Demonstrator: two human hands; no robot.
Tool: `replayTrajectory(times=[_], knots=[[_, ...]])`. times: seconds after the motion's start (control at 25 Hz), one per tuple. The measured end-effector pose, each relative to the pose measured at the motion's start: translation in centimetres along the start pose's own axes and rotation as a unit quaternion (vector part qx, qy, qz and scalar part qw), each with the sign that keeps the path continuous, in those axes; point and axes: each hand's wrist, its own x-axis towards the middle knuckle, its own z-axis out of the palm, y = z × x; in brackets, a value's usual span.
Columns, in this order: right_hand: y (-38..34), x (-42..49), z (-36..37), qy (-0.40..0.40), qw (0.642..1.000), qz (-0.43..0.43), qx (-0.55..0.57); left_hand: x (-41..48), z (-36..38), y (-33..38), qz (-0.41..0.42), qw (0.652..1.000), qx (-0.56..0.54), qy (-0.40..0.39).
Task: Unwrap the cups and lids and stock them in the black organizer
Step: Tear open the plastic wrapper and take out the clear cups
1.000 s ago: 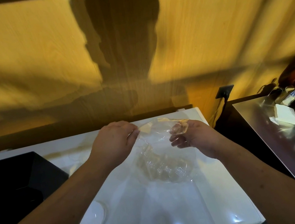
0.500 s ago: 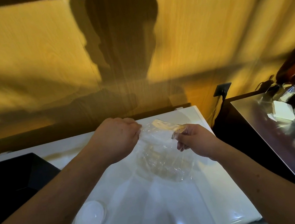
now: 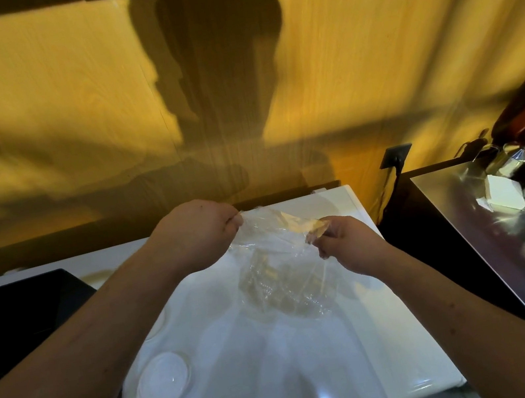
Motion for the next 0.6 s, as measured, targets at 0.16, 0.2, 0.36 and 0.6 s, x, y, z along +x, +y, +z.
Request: replayTrajectory(times=[0.16,0.2,0.36,0.6], knots=[[0.4,-1.6,2.5,0.157,0.985,0.068,0.037,-0.5,1.1,0.4,-0.073,0.988,-0.133,0.026],[0.4,-2.4,3.5,0.197,0.977,0.074,0.021,-0.6,1.6,0.6,-0.081,0.984,-0.154,0.025],[-0.1,-4.8,8.2,0.162,0.978,-0.06,-0.12,-0.7,3.1,1.5,-0.113,0.972,-0.204,-0.001],[-3.7,-3.2,9.7,0.116,0.946,-0.177,-0.247,-0.2,2.9,1.7,-0.123,0.961,-0.245,-0.044]])
